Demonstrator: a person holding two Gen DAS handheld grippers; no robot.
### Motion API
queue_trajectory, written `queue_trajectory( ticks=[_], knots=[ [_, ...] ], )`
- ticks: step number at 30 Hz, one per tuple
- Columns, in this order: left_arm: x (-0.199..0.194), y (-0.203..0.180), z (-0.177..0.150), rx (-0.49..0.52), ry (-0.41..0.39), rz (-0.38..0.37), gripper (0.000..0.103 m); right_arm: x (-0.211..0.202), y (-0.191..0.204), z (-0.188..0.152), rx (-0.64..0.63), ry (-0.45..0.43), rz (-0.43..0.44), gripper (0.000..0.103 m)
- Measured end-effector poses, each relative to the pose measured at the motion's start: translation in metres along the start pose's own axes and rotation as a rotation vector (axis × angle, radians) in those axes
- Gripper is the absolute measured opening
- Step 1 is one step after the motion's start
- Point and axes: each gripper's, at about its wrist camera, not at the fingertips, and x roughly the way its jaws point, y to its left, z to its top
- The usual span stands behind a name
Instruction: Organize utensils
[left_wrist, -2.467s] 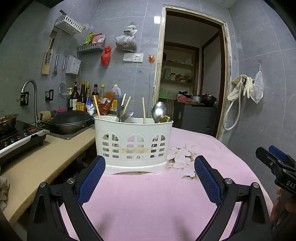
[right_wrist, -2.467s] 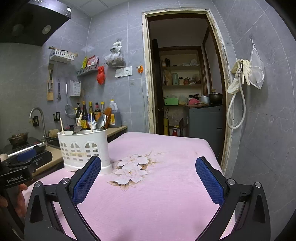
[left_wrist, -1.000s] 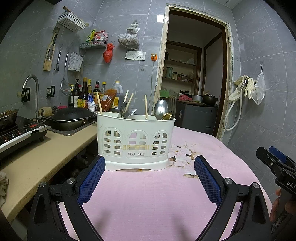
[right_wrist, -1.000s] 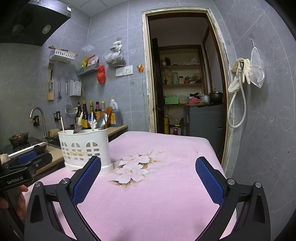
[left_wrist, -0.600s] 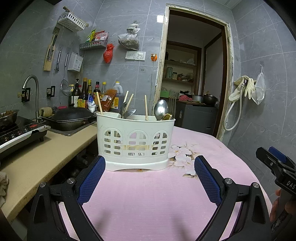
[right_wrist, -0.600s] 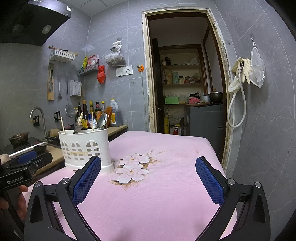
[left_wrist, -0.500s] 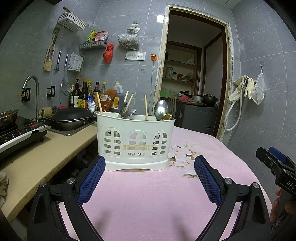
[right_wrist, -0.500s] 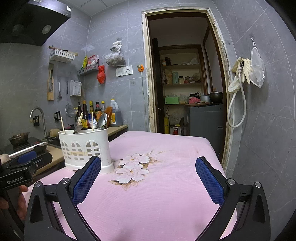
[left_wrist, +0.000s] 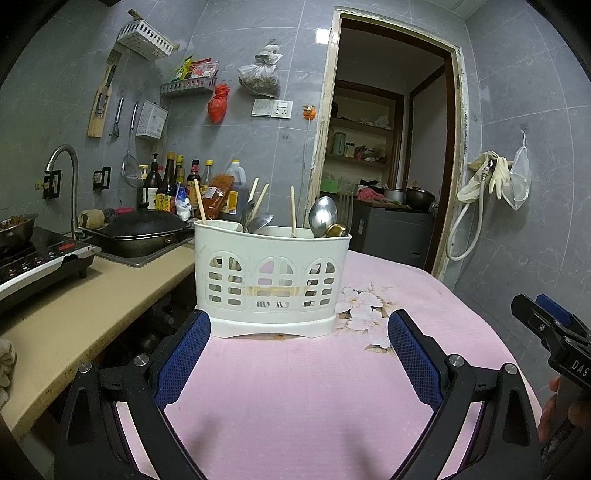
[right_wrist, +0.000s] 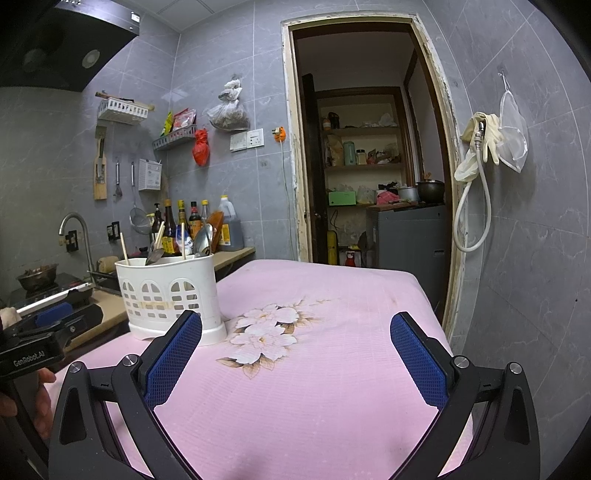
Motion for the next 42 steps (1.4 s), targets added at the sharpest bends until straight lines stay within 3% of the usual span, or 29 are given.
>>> queue_trajectory(
  ticks=[24,29,42],
  knots=[
    [0.003,-0.003,-0.003,-0.004,0.013,-0.006,0.094,0.001,0.000,0.000,0.002,0.002,-0.001,0.103],
    [0.007,-0.007,-0.005,0.029,0.040,0.050,0.094,0.000,0.000,0.000,0.001,0.003,-0.001,0.103],
    [0.011,-0.005,-0.010,0.049,0.050,0.062,0.094,0.000,0.000,-0.001,0.003,0.005,-0.002,0.103]
  ],
)
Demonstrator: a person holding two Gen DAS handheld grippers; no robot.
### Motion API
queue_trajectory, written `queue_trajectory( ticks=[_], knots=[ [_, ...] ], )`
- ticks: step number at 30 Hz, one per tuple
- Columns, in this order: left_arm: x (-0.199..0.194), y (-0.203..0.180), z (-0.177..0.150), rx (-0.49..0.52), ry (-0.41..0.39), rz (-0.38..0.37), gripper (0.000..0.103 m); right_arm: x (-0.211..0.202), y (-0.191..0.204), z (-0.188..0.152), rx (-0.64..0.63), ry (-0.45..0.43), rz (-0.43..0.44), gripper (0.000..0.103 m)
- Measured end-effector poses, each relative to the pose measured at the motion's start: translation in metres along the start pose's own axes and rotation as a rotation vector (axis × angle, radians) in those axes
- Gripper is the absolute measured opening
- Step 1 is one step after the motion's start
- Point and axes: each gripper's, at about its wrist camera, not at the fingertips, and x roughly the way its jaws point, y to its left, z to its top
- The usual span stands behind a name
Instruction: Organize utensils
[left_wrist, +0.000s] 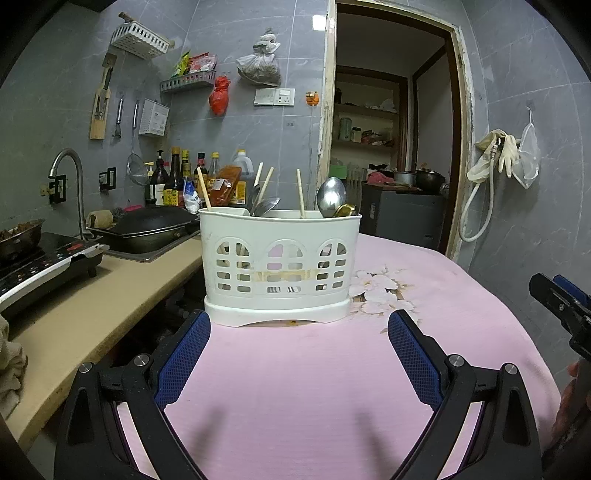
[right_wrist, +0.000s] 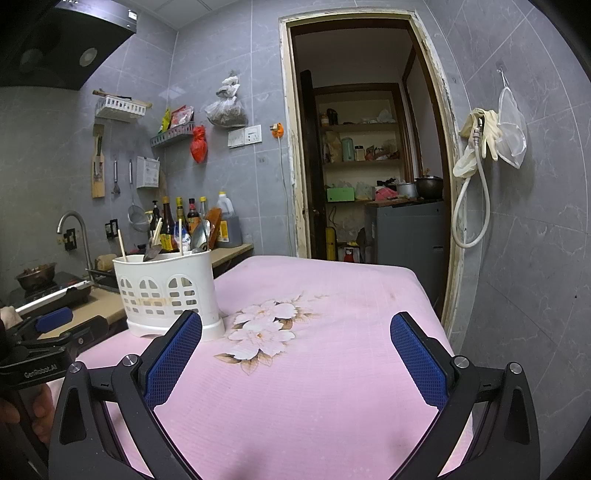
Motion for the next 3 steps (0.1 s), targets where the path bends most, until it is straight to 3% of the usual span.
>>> queue_trajectory(
  ticks=[3],
  knots=[
    [0.0003,0.0012,-0.0005,-0.002,0.004,0.001,0.094,-0.0002,0.0002,-0.0006,0.000,0.001,0.000,0.103]
  ],
)
